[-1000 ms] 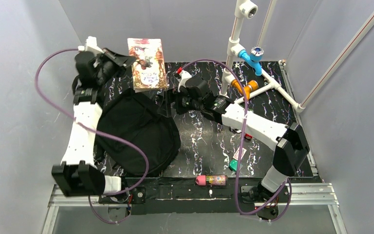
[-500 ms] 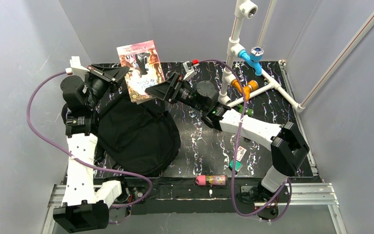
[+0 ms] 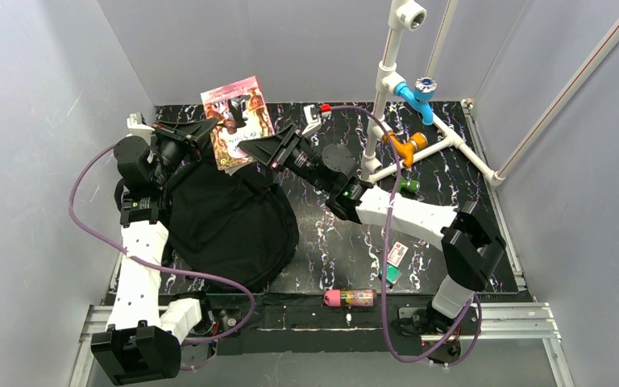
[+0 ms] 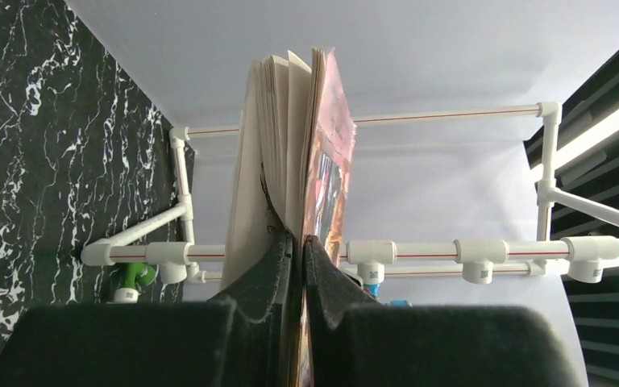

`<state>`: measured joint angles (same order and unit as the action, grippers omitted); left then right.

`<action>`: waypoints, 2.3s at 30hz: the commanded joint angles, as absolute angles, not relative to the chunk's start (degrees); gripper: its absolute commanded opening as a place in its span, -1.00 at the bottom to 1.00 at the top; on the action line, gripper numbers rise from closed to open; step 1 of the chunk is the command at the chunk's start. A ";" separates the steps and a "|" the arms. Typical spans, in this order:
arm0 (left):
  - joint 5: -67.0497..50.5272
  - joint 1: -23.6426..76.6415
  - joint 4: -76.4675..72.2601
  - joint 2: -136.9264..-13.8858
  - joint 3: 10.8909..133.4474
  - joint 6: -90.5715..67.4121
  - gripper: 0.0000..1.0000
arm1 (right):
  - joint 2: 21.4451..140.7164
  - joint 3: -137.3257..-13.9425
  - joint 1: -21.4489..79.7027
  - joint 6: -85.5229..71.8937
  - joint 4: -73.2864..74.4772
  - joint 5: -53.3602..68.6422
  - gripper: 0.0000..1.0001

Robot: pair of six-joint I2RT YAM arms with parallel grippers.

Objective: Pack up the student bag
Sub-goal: Place the book in the student bag.

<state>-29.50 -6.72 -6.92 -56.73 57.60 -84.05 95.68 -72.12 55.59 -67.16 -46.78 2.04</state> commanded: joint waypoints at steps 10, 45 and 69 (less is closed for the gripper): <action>-19.75 -6.50 37.87 -53.30 59.73 -34.66 0.96 | 89.63 -80.08 58.00 -31.39 -1.47 -23.12 -0.97; 41.93 57.62 46.26 -67.50 61.12 -31.98 -0.94 | 64.79 -58.07 56.80 -18.47 27.17 -14.86 -0.97; 17.69 36.34 56.06 -66.48 84.89 -1.31 -1.00 | 87.30 -51.16 53.20 -62.98 -19.21 37.00 -0.97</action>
<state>19.40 36.45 53.56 -67.66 80.47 -5.74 83.35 -52.71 54.78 -52.42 -0.38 36.53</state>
